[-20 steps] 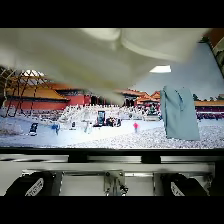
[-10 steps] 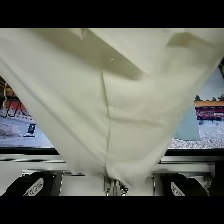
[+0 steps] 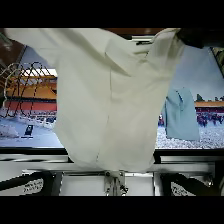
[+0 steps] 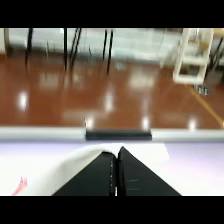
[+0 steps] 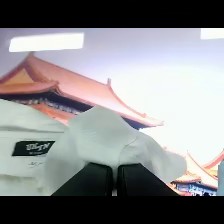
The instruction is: Fold the shirts.
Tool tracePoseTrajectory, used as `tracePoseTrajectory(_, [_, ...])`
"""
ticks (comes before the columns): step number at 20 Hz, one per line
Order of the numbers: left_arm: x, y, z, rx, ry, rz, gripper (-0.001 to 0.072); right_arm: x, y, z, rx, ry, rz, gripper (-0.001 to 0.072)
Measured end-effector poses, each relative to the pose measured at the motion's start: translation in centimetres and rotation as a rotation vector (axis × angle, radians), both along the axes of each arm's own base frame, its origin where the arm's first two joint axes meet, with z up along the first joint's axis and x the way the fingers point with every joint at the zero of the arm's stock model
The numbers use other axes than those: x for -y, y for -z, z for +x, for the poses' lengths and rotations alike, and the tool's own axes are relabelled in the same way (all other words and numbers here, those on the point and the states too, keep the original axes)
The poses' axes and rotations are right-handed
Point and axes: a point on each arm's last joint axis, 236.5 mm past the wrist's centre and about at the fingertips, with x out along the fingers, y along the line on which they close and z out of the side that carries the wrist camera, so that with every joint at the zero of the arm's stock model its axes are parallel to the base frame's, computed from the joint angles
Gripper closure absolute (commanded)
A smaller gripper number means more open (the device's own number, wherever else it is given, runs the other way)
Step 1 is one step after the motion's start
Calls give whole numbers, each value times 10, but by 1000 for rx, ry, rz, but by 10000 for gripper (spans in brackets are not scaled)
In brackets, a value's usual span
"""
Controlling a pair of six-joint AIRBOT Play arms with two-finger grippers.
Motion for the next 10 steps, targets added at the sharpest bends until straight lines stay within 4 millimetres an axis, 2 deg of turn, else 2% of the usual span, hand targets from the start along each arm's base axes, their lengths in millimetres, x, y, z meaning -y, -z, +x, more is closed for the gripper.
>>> tracePoseTrajectory(2, [14, 75, 26, -190, 46, 35, 677, -1, 31, 41, -15, 22, 3, 649])
tracePoseTrajectory(5, [24, 175, 34, -458, 120, 133, 677, -9, 67, 94, 5, 41, 50, 649])
tracePoseTrajectory(7, [22, 220, 27, -595, 148, 192, 677, -17, 85, 121, 29, 50, 104, 649])
tracePoseTrajectory(9, [18, 248, 18, -693, 165, 238, 678, -21, 90, 144, 79, 68, 162, 649])
tracePoseTrajectory(10, [17, 256, 12, -726, 175, 255, 677, -21, 85, 153, 117, 78, 184, 649])
